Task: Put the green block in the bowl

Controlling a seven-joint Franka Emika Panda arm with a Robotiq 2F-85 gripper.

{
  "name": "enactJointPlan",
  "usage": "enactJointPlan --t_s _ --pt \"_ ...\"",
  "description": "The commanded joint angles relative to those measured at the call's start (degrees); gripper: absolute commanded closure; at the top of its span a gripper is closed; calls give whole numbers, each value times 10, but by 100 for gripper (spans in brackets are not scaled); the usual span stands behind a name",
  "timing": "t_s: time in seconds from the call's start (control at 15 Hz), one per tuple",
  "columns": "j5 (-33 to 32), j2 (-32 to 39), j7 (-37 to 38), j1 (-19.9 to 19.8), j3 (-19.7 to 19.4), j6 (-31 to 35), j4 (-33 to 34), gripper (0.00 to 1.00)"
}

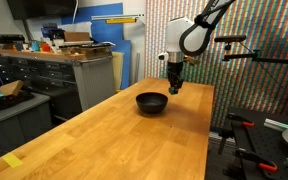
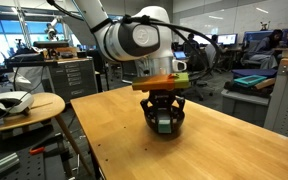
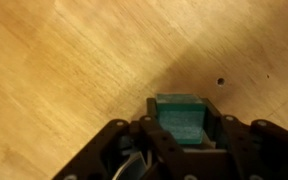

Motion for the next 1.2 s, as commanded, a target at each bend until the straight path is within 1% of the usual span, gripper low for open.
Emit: enactJointPlan --t_s 0.0,0.2,0.53,0.67,1.13 --pt "-34 -16 50 30 -2 -50 31 79" --pt "-37 -8 64 45 8 -68 60 79" --pt "-22 25 66 56 28 -66 105 79" --pt "-8 45 62 55 39 -60 121 79" --pt "12 129 60 47 58 -58 180 79"
